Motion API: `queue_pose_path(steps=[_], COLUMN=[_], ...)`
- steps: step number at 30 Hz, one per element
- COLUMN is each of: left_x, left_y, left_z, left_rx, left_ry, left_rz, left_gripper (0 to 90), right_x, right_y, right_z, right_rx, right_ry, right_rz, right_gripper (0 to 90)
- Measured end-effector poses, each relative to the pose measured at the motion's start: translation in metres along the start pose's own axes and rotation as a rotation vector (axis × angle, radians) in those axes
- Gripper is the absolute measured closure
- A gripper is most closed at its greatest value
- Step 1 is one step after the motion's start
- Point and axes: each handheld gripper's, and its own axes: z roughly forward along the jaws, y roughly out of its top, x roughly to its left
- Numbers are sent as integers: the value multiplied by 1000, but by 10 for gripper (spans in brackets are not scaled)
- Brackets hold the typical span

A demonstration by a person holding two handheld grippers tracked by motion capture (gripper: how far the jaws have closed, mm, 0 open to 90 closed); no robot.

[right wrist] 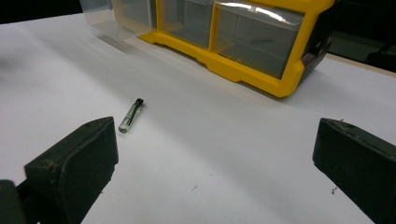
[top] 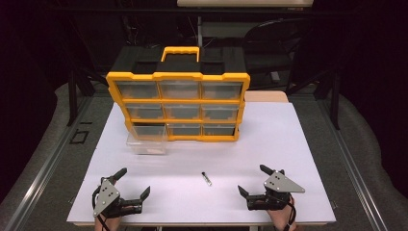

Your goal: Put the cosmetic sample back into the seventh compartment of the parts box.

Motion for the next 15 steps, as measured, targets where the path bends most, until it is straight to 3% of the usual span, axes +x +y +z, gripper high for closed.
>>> queue_pose_path(steps=[15], left_x=[1], left_y=[0], left_z=[-1], left_rx=[2], left_ry=[4], left_rz=[1], left_gripper=[0], right_x=[17], right_y=[11], right_z=[32], right_rx=[120], right_ry=[45], right_rz=[18], right_gripper=[0])
